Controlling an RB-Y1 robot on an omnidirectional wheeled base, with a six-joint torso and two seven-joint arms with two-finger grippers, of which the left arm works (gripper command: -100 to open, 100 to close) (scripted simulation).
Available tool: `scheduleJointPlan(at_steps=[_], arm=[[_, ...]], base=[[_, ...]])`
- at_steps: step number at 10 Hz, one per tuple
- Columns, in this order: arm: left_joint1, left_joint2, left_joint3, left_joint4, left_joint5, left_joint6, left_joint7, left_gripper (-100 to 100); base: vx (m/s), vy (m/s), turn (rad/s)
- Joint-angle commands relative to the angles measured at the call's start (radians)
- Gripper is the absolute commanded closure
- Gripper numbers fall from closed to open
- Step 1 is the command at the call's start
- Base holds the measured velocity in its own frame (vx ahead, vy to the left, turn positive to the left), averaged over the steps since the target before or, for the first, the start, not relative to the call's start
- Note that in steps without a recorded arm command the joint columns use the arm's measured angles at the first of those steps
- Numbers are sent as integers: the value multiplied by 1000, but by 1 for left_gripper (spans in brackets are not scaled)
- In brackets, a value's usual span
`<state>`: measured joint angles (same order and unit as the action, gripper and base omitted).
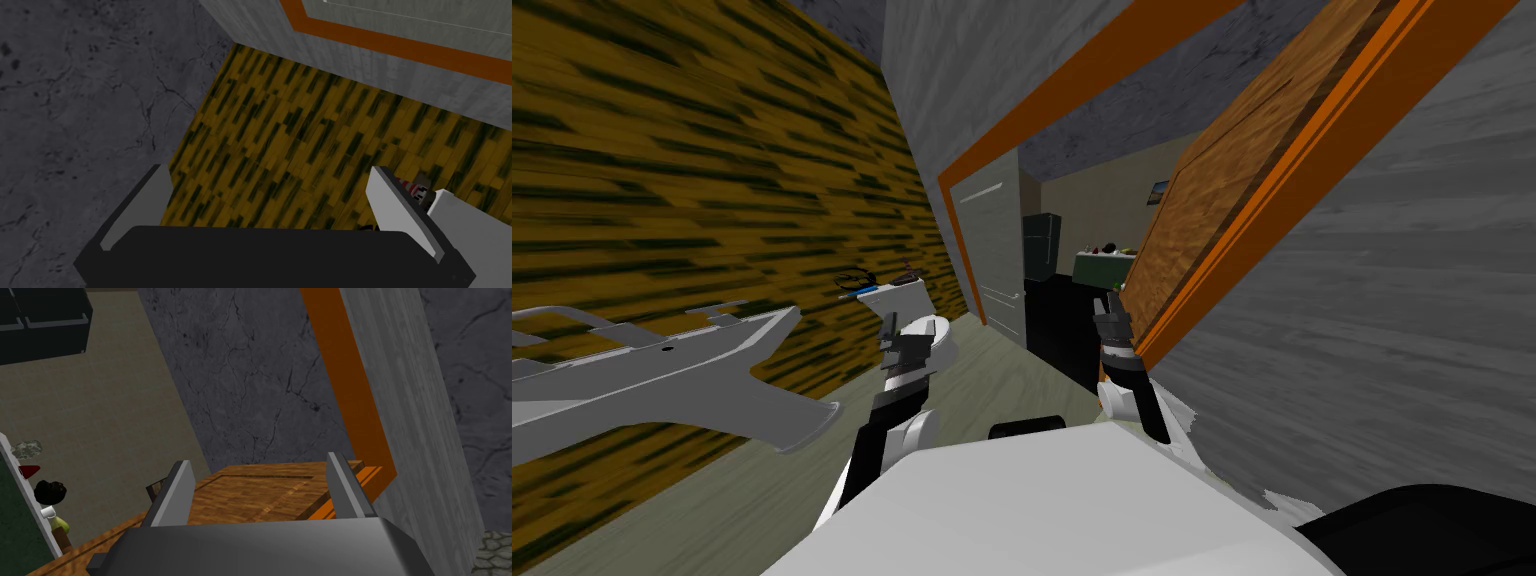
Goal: Push the door open
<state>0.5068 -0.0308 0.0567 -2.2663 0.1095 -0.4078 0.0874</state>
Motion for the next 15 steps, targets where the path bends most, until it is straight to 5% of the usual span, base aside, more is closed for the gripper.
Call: scheduleJointPlan(at_steps=[1,15], arm=[[-9,8,0,30,-10,-8,-28,-100],[-119,70,-1,370,-128,-103,-356,-100]], base=[[34,9,-82],[81,39,-94]])
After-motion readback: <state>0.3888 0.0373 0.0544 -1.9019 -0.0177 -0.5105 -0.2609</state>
